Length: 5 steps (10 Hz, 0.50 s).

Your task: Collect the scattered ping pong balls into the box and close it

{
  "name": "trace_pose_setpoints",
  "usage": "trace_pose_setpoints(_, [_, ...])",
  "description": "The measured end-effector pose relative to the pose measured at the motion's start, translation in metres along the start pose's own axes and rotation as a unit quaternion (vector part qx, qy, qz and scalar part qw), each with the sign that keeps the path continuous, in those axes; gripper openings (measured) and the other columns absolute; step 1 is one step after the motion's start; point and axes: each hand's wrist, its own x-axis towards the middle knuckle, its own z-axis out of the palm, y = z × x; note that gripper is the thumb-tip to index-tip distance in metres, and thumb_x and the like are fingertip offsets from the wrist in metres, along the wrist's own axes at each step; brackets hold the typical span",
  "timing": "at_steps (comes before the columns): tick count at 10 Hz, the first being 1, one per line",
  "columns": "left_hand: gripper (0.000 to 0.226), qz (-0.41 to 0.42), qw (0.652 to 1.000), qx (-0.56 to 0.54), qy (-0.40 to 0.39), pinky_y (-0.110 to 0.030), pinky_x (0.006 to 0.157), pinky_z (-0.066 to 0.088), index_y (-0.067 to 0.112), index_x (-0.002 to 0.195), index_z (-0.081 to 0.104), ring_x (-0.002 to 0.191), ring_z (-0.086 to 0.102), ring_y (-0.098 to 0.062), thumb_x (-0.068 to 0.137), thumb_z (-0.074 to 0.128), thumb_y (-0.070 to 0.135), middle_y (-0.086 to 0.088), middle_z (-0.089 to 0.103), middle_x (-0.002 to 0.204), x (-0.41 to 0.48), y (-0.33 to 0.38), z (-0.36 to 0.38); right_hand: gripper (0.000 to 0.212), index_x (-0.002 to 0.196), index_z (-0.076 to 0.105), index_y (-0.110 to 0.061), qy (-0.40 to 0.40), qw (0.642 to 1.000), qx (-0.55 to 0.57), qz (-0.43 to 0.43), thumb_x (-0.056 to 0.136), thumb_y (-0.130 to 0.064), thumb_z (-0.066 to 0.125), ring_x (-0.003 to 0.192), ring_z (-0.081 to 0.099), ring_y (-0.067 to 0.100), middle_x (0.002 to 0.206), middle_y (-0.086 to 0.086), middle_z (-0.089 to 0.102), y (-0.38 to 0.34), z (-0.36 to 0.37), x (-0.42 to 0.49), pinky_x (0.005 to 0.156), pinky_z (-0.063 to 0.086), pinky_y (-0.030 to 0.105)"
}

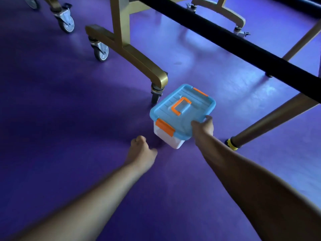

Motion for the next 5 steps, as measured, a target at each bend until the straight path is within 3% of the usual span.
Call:
trace_pose_setpoints(1, [0.047, 0.008, 1.0, -0.007, 0.018, -0.031, 0.089, 0.044, 0.007, 0.131, 0.042, 0.115, 0.053, -0.03, 0.089, 0.058, 0.022, -0.01, 0.041, 0.137, 0.007, 0.0, -0.005, 0.056, 0.134, 0.039, -0.022, -0.004, 0.999, -0.028, -0.019, 0.081, -0.015, 0.055, 0.102, 0.06, 0.031, 0.111, 0.004, 0.059, -0.005, 0.005, 0.014, 0.087, 0.054, 0.042])
trace_pose_setpoints(3, [0.04, -0.009, 0.999, -0.032, 0.029, -0.031, 0.092, 0.041, 0.007, 0.13, 0.044, 0.119, 0.051, -0.029, 0.092, 0.051, 0.017, -0.011, 0.046, 0.136, 0.016, -0.002, -0.005, 0.06, 0.141, 0.034, -0.024, -0.006, 0.997, -0.074, -0.02, 0.084, -0.014, 0.051, 0.1, 0.06, 0.032, 0.118, 0.008, 0.061, 0.006, 0.01, 0.025, 0.086, 0.054, 0.042])
trace_pose_setpoints(4, [0.039, -0.028, 0.998, -0.046, 0.014, -0.029, 0.095, 0.037, 0.005, 0.13, 0.046, 0.121, 0.048, -0.028, 0.092, 0.05, 0.01, -0.014, 0.05, 0.134, 0.002, -0.007, -0.008, 0.055, 0.14, 0.034, -0.017, -0.012, 0.985, -0.172, -0.032, 0.088, -0.017, 0.052, 0.11, 0.057, 0.036, 0.125, 0.014, 0.058, 0.001, 0.008, 0.009, 0.076, 0.042, 0.032])
trace_pose_setpoints(5, [0.041, -0.058, 0.991, -0.119, 0.011, -0.034, 0.102, 0.04, 0.004, 0.13, 0.047, 0.122, 0.05, -0.028, 0.091, 0.054, 0.014, -0.014, 0.053, 0.132, -0.012, 0.007, -0.025, 0.048, 0.128, 0.04, -0.007, 0.02, 0.964, -0.262, -0.037, 0.085, -0.02, 0.057, 0.111, 0.054, 0.042, 0.13, 0.02, 0.049, -0.012, 0.008, -0.013, 0.079, 0.041, 0.037])
